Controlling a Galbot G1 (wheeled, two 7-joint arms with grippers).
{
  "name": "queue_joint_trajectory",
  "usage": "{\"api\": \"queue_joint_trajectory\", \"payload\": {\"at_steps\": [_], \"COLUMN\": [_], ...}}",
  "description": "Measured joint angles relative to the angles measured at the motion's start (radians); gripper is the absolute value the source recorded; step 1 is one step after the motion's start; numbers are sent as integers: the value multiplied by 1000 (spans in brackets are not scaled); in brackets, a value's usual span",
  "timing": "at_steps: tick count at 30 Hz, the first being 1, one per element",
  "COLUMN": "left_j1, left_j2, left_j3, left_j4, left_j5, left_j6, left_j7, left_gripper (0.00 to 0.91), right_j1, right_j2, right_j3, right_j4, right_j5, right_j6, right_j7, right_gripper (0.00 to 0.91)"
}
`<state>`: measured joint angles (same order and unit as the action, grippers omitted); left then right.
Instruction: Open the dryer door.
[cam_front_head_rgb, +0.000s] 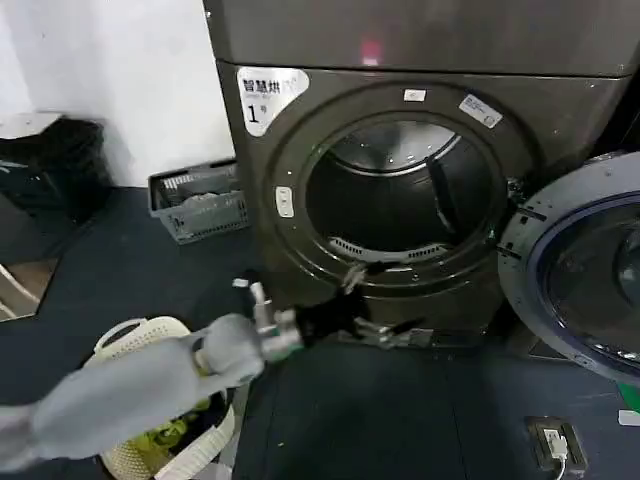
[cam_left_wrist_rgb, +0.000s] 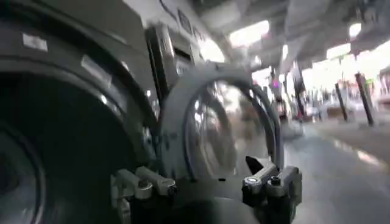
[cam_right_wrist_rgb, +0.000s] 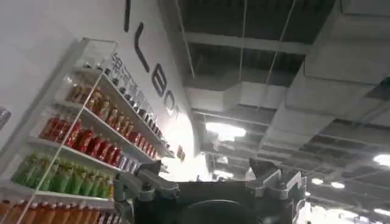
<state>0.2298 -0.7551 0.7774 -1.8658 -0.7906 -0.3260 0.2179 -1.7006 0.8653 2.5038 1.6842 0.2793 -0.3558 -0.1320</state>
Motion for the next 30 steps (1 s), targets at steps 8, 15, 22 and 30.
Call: {"api": "queue_joint_trajectory", "payload": {"at_steps": [8, 15, 22, 30], "left_j1": [-38, -27, 91, 169], "left_j2": [233, 413, 574, 734], "left_j3": [88, 106, 5, -40], "left_j4": [-60, -70, -67, -35], "left_j5": [58, 109, 184, 262], "left_j6": [50, 78, 27, 54], "left_j7": [-29, -26, 53, 53], "left_gripper": [907, 907, 907, 907], "right_j1": [11, 28, 42, 71], "right_j2": [-10, -13, -11, -2], "right_j3": [1, -23, -44, -81], "right_j4": [-3, 2, 8, 15], "right_j5": [-22, -24, -27, -42], "right_j6": [13, 14, 14, 19], "right_j7": [-5, -8, -9, -10], "right_gripper": [907, 907, 907, 907]}}
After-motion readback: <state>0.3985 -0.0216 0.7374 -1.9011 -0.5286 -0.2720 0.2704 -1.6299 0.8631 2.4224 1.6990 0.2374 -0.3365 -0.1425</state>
